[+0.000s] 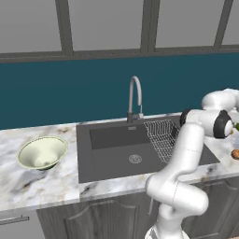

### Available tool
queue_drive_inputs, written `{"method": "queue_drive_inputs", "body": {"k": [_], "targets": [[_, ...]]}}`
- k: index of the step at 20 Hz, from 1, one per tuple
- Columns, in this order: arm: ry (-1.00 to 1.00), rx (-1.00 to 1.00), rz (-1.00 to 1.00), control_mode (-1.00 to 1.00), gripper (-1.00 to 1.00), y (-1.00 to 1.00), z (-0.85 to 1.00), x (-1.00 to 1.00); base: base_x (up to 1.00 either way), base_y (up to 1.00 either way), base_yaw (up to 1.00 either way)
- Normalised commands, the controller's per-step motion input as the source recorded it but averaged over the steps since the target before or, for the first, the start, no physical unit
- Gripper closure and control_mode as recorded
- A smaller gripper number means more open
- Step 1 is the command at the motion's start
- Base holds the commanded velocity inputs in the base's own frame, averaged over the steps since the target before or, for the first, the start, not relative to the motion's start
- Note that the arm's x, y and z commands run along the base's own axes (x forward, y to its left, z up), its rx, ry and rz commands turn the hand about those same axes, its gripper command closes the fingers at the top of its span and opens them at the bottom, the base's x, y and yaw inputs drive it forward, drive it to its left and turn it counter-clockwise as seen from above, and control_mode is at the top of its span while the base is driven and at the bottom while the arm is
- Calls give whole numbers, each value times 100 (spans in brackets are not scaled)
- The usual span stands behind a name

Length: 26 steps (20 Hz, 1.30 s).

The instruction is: There is a mixed pile of frozen fruits and vegetables on the counter. Locate all the frozen vegetables and place the items in a bowl on the counter. Take all the frozen fruits and defrost them in a running sink.

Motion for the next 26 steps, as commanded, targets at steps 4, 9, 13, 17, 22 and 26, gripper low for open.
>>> {"method": "queue_drive_inputs", "body": {"k": [4,9,13,17,22,26], "targets": [[-6,0,2,-100,100,64,35,-33,0,0,0],[-4,0,4,-100,100,62,42,-43,0,0,0],[-1,-2,6,-100,100,70,29,-42,0,0,0],[0,-3,7,-100,100,70,21,-42,0,0,0],[0,-3,7,-100,100,67,26,-41,0,0,0],[-2,-2,7,-100,100,66,34,-35,0,0,0]]}}
